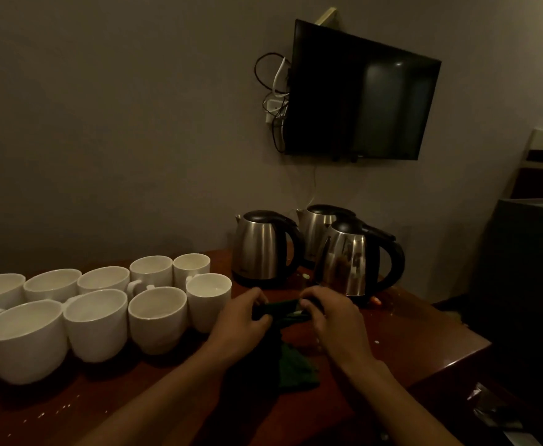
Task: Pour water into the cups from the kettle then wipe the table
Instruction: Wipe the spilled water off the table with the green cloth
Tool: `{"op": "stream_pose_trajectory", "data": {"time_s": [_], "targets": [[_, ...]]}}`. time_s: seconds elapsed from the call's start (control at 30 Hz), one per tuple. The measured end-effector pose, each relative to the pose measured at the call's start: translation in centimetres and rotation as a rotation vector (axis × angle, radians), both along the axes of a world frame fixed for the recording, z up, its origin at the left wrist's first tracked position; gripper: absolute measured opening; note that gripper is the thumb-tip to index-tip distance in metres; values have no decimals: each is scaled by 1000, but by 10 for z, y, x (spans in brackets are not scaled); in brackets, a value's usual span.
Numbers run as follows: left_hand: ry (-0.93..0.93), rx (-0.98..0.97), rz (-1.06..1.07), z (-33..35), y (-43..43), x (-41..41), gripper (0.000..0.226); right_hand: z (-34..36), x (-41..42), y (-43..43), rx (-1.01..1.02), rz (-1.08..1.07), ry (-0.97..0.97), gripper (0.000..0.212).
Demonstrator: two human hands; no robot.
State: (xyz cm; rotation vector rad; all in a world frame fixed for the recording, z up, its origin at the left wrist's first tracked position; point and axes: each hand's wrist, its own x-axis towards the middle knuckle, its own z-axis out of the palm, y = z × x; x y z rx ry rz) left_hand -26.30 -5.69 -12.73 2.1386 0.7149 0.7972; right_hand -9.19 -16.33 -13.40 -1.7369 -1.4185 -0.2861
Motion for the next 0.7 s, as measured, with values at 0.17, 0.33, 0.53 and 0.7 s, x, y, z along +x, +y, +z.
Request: {"op": "stream_pose_trajectory", "data": {"time_s": [0.17,0.33,0.53,0.7], "targets": [[-136,-99,-82,29,0,20,7,27,17,7,69,-40,-14,13],[-119,32,-134,66,1,44,16,68,34,6,292,-64,169,20],[42,136,-164,80,9,53,31,89,45,2,467,-156,276,20],[122,214,-66,79,28,40,24,107,62,-6,541,-201,285,17]]}}
